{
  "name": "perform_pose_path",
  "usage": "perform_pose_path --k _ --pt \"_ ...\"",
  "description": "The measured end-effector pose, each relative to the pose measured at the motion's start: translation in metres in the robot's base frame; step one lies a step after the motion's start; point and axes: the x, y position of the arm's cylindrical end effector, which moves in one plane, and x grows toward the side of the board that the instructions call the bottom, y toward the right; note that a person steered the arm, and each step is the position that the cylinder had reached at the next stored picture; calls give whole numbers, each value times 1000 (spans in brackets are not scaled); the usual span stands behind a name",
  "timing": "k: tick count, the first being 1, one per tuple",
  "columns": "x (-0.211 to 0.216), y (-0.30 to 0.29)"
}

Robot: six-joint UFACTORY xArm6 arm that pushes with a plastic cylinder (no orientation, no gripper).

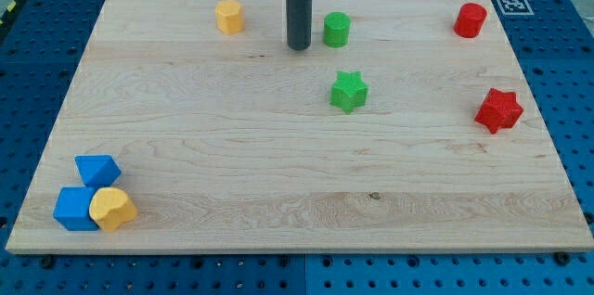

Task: Point your arm at yellow hexagon

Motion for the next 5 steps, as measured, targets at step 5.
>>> perform_pose_path --k 5 --pt "-57 -84"
